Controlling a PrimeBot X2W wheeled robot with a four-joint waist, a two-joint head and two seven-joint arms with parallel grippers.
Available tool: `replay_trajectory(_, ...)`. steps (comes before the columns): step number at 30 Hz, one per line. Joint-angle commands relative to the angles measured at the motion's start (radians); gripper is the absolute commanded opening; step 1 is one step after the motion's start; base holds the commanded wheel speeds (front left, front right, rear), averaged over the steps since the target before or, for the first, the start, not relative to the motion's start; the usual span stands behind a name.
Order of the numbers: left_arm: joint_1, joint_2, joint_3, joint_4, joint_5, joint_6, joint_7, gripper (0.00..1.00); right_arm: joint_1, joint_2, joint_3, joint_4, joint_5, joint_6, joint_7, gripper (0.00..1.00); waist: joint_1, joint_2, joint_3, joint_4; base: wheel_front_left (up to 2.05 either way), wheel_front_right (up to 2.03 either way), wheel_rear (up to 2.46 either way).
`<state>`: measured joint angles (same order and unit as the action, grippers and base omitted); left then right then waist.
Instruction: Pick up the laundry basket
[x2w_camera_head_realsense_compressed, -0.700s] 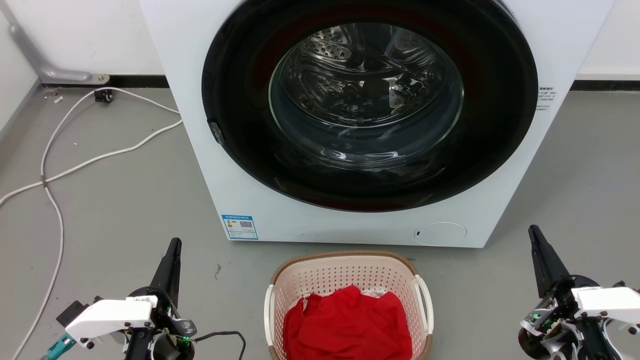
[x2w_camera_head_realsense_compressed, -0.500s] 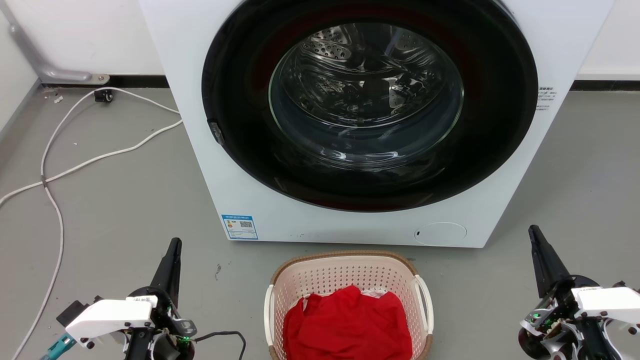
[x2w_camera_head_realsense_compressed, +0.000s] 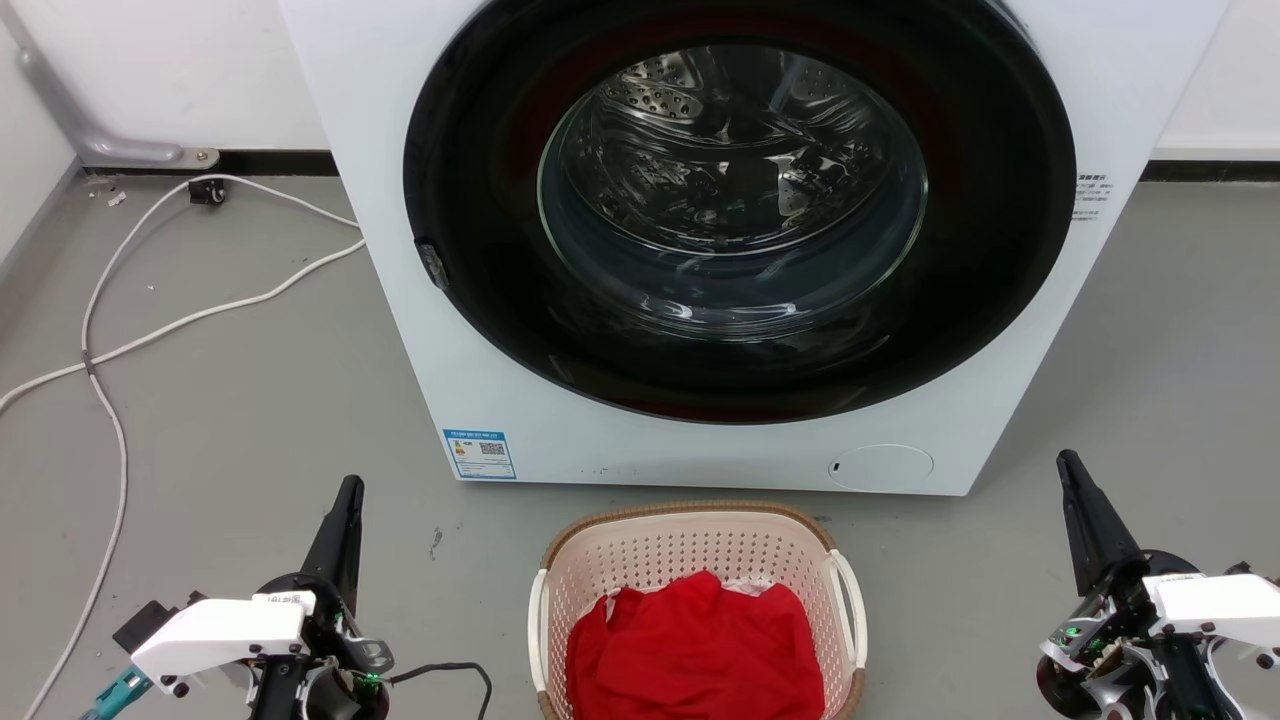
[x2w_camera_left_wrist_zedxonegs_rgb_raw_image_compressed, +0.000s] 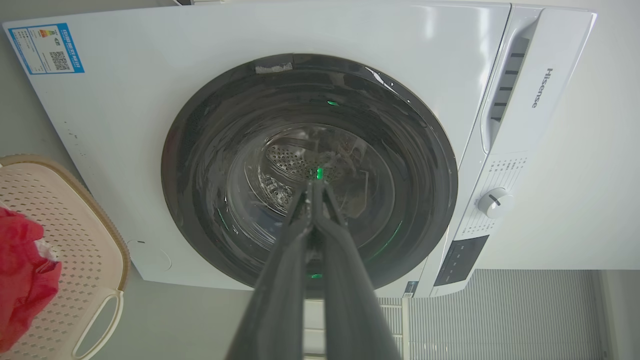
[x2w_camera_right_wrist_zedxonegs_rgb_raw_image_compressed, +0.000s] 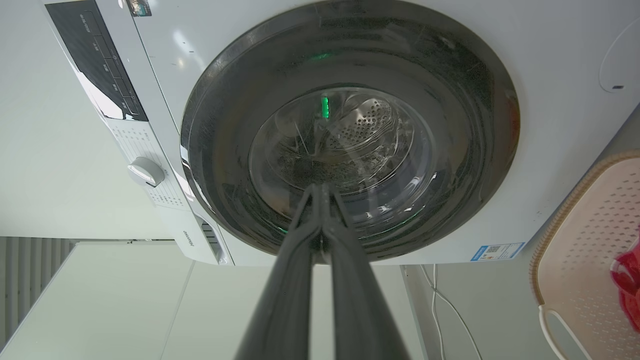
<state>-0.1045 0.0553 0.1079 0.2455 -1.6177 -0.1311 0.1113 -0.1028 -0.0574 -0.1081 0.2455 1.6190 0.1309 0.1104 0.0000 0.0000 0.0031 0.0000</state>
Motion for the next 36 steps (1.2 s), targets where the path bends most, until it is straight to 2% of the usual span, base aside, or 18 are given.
replay_trajectory(1, -0.009, -0.001, 0.004, 0.001, 0.002, -0.003, 0.001, 0.0, -0.011, 0.005, -0.002, 0.001, -0.004, 0.0, 0.002, 0.0, 0.0, 0.0, 0.0, 0.0, 0.0, 0.0, 0.0)
replay_trajectory(15, 0.001, -0.001, 0.0, 0.002, 0.0, 0.0, -0.001, 0.0, 0.002, 0.001, -0.001, 0.002, -0.001, 0.0, -0.001, 0.0, 0.0, 0.0, 0.0, 0.0, 0.0, 0.0, 0.0)
replay_trajectory(16, 0.005, -0.002, -0.002, 0.009, 0.0, 0.0, -0.001, 1.0, 0.006, 0.001, 0.0, 0.009, -0.002, 0.0, -0.001, 1.0, 0.0, 0.0, 0.0, 0.0, 0.0, 0.0, 0.0)
replay_trajectory(21, 0.019, -0.003, -0.008, 0.003, 0.013, 0.0, -0.023, 1.0, 0.021, 0.003, 0.01, 0.005, -0.018, 0.0, -0.023, 1.0, 0.0, 0.0, 0.0, 0.0, 0.0, 0.0, 0.0)
replay_trajectory(25, 0.023, -0.003, -0.005, -0.008, 0.067, 0.001, -0.043, 1.0, 0.027, 0.003, 0.01, -0.009, -0.064, 0.0, -0.043, 1.0, 0.0, 0.0, 0.001, -0.001, 0.0, 0.0, 0.0)
replay_trajectory(36, 0.034, -0.004, -0.025, -0.078, 0.271, 0.035, -0.093, 1.0, 0.043, 0.003, 0.031, -0.084, -0.332, 0.0, -0.093, 1.0, 0.0, 0.0, 0.005, -0.001, 0.0, 0.0, 0.0)
